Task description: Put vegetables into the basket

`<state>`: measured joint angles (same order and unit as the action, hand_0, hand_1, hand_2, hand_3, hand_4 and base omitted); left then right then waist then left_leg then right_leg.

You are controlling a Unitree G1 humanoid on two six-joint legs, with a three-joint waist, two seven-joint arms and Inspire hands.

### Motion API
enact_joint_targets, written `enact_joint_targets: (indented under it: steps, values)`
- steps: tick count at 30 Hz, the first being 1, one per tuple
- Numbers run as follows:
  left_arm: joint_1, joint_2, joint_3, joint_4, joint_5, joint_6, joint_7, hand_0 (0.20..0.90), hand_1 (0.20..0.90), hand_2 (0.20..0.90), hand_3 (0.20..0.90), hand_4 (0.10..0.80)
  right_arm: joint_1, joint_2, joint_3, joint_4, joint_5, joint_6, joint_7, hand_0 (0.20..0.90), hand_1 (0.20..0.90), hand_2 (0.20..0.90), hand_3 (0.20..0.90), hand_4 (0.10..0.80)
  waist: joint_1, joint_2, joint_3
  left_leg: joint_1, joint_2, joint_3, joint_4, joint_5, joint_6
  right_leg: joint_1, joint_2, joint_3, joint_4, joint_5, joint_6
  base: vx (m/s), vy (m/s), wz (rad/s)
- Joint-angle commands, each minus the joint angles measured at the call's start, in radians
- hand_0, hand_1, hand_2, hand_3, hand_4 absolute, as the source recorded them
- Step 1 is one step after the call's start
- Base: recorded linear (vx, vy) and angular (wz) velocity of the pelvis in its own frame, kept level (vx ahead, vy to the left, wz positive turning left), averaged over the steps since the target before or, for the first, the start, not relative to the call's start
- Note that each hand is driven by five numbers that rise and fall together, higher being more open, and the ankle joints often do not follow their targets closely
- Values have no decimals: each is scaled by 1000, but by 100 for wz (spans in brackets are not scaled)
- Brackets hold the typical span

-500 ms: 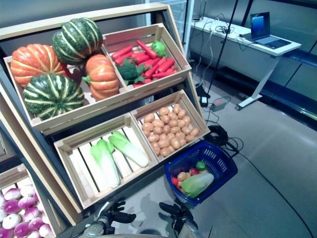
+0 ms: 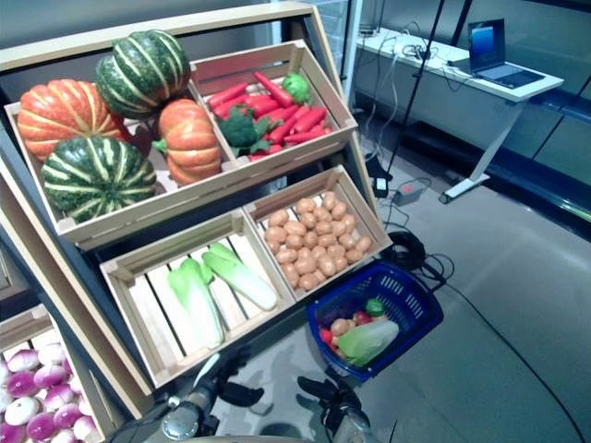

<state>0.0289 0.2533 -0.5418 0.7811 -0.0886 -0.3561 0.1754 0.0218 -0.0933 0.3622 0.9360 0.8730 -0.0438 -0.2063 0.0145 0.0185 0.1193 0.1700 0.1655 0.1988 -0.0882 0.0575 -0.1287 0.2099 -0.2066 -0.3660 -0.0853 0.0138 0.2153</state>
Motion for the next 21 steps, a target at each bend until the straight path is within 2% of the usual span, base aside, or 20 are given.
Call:
enact_joint_targets:
  steps: [1,2,3,6,9,11,12,13,14,16,17,18,20,21]
  values:
    - [-168,52,36,-127,132,-186,207,900,900,900,900,800,-66,-1,0,-85,33,4,-21,900,900,900,900,800,-6,6,62,1,-3,13,1,-26,16,-11,8,23,3,28,-90,-23,34,-1]
    - [-168,97,76,-189,203,-202,296,900,900,900,900,800,-55,-16,-17,-110,35,12,-22,900,900,900,900,800,-2,8,67,-4,-4,11,1,-26,17,-13,7,19,2,27,-92,0,0,0]
    - [-166,104,83,-197,241,-205,333,900,900,900,900,800,-52,-18,-20,-113,34,12,-22,900,900,900,900,800,-2,7,67,-6,-5,11,1,-27,17,-13,7,18,2,27,-93,-2,32,0]
    - [-165,157,152,-233,486,-186,479,900,900,900,900,800,-33,-30,-53,-124,7,22,-8,900,900,900,900,800,-1,10,66,-11,-7,10,1,-26,16,-15,5,13,-1,28,-95,38,26,0]
    - [-183,209,188,-213,671,-115,601,900,900,900,900,800,-16,-50,-67,-124,-25,30,9,900,900,900,900,800,-13,17,60,-18,-11,17,1,-21,11,-23,2,14,-2,31,-93,69,82,-1]
    - [-201,248,192,-187,786,-30,667,900,900,900,900,800,-10,-71,-66,-142,-43,40,14,900,900,900,900,800,-25,23,61,-27,-13,28,1,-16,7,-37,-2,15,-1,33,-90,33,130,0]
    - [-216,287,187,-164,803,9,688,900,900,900,900,800,-7,-95,-61,-169,-47,48,15,900,900,900,900,800,-35,30,68,-36,-16,34,1,-12,6,-54,-7,17,8,34,-89,11,139,-1]
    - [-220,294,186,-158,810,25,691,900,900,900,900,800,-6,-101,-60,-177,-48,51,14,900,900,900,900,800,-37,32,70,-39,-16,35,1,-10,6,-59,-9,18,11,34,-88,-59,207,-9]
    - [-253,316,176,-131,819,85,704,900,900,900,900,800,-14,-130,-49,-219,-41,54,12,900,900,900,900,800,-46,42,97,-60,-17,38,1,4,7,-107,-21,30,68,15,-91,-176,177,-14]
    - [-295,331,158,-109,804,120,716,900,900,900,900,800,-35,-156,-36,-249,-24,47,12,900,900,900,900,800,-49,48,127,-99,-16,34,9,24,5,-166,-31,43,121,2,-98,-300,147,-19]
    - [-360,351,133,-70,776,151,725,900,900,900,900,800,-74,-188,-26,-267,-3,38,21,900,900,900,900,800,-56,51,179,-158,-12,27,70,23,2,-237,-44,63,204,-22,-106,-311,90,-13]
    - [-379,356,126,-59,769,152,730,900,900,900,900,800,-88,-196,-24,-268,3,35,24,900,900,900,900,800,-57,51,190,-180,-9,26,90,22,1,-260,-47,69,223,-25,-108,-462,115,-18]
    - [-504,419,86,21,693,187,715,900,900,900,900,800,-198,-238,-9,-258,28,8,48,900,900,900,900,800,-71,36,283,-312,11,27,293,-35,-7,-415,-82,115,414,-75,-118,-393,78,-20]
    - [-510,424,85,25,689,191,711,900,900,900,900,800,-204,-240,-8,-257,27,6,50,900,900,900,900,800,-70,34,285,-322,12,27,305,-40,-7,-426,-84,118,426,-80,-118,-241,59,-14]
